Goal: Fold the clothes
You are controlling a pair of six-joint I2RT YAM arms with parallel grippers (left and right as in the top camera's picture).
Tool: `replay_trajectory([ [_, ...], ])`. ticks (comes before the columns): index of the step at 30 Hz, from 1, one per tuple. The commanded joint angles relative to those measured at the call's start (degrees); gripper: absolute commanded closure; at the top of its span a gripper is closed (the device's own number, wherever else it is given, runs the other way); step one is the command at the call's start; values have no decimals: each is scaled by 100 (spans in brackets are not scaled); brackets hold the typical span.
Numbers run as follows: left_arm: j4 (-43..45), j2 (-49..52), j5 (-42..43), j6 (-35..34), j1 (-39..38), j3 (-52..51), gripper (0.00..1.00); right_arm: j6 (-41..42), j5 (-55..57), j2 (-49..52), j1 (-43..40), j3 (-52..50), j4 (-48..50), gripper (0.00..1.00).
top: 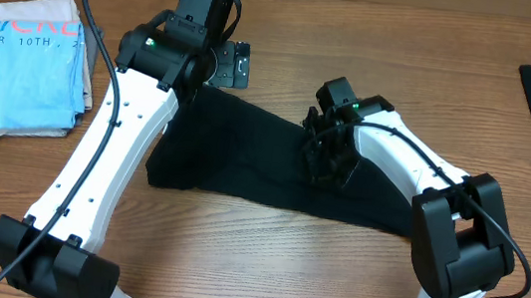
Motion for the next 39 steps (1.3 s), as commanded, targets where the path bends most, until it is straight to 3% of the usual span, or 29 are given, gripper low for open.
replay_trajectory([
  [1, 9, 39, -94, 7, 22, -20, 0, 282, 262, -57, -39, -179, 138, 96],
  [20, 9, 39, -94, 7, 22, -20, 0, 1239, 748, -57, -37, -400, -922, 96],
  [25, 9, 39, -94, 7, 22, -20, 0, 1727, 1104, -57, -37, -509, -844, 96],
  [39, 9, 39, -94, 7, 22, -20, 0, 2096, 1152, -208, -39, -1062, -658, 96],
])
